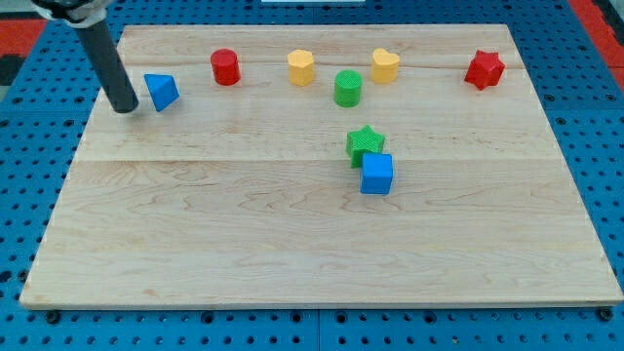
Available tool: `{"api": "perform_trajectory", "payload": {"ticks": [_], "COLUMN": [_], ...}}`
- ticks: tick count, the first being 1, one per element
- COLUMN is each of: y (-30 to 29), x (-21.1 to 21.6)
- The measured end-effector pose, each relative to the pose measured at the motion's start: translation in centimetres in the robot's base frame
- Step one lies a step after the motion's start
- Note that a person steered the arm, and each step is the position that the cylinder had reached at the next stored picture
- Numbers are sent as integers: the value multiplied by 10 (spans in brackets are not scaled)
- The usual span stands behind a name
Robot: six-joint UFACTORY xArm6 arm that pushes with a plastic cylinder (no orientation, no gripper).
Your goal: Push the blue triangle to the top left corner of the board
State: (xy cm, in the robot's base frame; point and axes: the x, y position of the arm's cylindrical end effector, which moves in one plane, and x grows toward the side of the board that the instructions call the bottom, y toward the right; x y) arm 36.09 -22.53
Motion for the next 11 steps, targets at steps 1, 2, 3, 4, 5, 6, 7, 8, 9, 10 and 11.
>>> {"api": "perform_trajectory", "payload": {"ticks": [1,2,3,4,5,6,7,8,9,10,11], "y": [16,17,20,36,79,71,15,43,46,46,47], "x": [-9,-65,-50,-42,-43,-82,-95,-91,-91,-91,-92]}}
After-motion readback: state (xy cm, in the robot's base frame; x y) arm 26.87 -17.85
